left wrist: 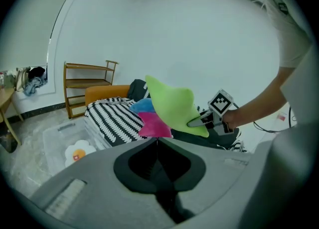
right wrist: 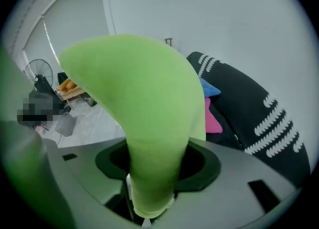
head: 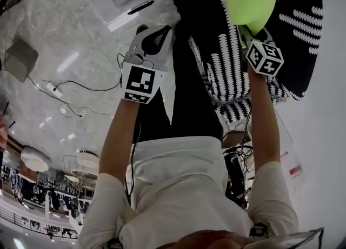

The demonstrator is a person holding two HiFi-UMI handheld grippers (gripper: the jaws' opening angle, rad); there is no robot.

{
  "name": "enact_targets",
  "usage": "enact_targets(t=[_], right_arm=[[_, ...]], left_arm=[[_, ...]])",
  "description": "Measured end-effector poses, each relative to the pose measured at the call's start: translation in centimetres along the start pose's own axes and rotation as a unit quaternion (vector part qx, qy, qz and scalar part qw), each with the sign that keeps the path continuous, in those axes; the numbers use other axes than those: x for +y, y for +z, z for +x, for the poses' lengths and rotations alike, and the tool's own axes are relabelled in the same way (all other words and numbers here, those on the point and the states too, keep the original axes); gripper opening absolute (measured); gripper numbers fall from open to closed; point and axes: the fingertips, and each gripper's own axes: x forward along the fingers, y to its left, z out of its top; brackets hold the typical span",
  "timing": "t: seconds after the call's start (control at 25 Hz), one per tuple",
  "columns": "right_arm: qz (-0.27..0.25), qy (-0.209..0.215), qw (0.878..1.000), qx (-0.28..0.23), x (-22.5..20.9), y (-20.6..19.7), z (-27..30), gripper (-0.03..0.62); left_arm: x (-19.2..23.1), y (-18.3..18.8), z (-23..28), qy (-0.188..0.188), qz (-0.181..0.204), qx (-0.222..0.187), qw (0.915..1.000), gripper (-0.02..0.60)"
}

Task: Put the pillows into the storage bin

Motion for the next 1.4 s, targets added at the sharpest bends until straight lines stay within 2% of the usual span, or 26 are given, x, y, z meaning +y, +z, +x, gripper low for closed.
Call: enact_targets(t=[0.2, 0.36, 0.56, 0.72, 0.96, 1.0, 1.08, 1.2, 1.4], right_arm=[[-0.033, 0.055, 0.998, -0.010, 6.6, 3.6, 2.6, 0.235], [-0.057, 0.099, 0.993, -0.013, 12.4, 5.5, 5.1, 0.236], [-0.089, 0.142, 0.986, -0.005, 19.8, 6.3, 8.9, 0.238], [-0.116, 0.167, 0.979, 0.011, 23.6, 6.4, 11.8, 0.238], [-0.147, 0.174, 0.973, 0.027, 28.1, 6.3, 16.5, 0.243], [-0.157, 0.167, 0.973, 0.026, 28.5, 6.3, 17.4, 0.267], [-0.176, 0.151, 0.972, 0.031, 29.1, 6.1, 19.3, 0.355], [-0.178, 0.151, 0.971, 0.056, 29.8, 5.1, 20.9, 0.401], [-0.204, 0.160, 0.964, 0.064, 30.9, 4.2, 20.7, 0.411]], left_arm=[[3.1, -0.8, -2.6, 0.030, -0.005, -0.002, 0.9995, 0.018], [6.2, -2.0, -5.0, 0.061, -0.025, -0.006, 0.9978, 0.018], [9.4, -4.8, -7.5, 0.092, -0.057, -0.006, 0.9941, 0.018], [11.1, -6.0, -8.7, 0.115, -0.079, -0.010, 0.9902, 0.018], [14.9, -8.3, -10.4, 0.144, -0.110, -0.013, 0.9834, 0.018], [15.5, -8.7, -10.6, 0.148, -0.115, -0.012, 0.9823, 0.018], [16.5, -9.5, -10.8, 0.154, -0.122, -0.011, 0.9805, 0.018], [17.0, -10.5, -10.7, 0.158, -0.130, -0.009, 0.9787, 0.018], [17.5, -11.0, -10.3, 0.151, -0.142, -0.007, 0.9782, 0.018]])
